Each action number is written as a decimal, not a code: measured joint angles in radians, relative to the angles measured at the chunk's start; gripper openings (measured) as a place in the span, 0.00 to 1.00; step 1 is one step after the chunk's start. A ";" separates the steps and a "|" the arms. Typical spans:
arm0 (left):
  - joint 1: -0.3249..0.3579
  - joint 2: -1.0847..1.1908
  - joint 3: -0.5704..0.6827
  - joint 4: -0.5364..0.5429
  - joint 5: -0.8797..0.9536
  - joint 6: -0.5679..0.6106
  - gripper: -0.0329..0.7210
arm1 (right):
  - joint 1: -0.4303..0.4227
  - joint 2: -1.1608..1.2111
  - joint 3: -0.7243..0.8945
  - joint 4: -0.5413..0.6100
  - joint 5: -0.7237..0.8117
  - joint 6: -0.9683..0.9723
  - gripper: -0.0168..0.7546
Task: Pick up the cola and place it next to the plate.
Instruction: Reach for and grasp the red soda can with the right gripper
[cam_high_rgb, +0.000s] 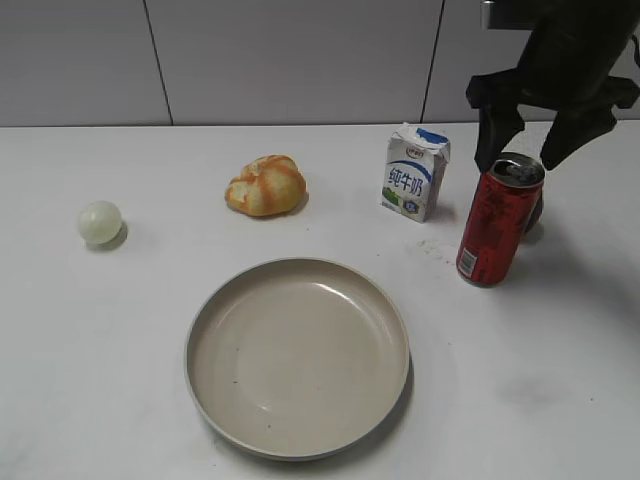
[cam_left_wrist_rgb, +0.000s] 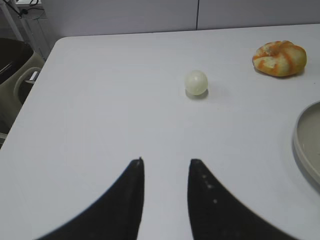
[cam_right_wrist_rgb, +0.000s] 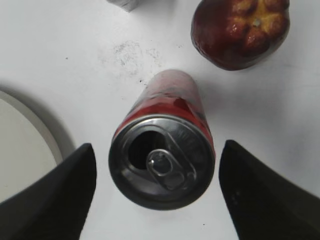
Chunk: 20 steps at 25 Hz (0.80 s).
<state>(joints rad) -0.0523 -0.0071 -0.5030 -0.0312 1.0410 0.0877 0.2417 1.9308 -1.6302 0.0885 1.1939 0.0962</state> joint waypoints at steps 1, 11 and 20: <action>0.000 0.000 0.000 0.000 0.000 0.000 0.36 | 0.000 0.009 0.000 0.000 0.000 0.000 0.81; 0.000 0.000 0.000 0.000 0.000 0.000 0.36 | 0.000 0.047 0.000 0.001 0.000 0.000 0.79; 0.000 0.000 0.000 0.000 0.000 0.000 0.36 | 0.000 0.047 0.000 -0.001 0.000 0.013 0.77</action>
<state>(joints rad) -0.0523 -0.0071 -0.5030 -0.0312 1.0410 0.0877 0.2417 1.9774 -1.6302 0.0874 1.1939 0.1096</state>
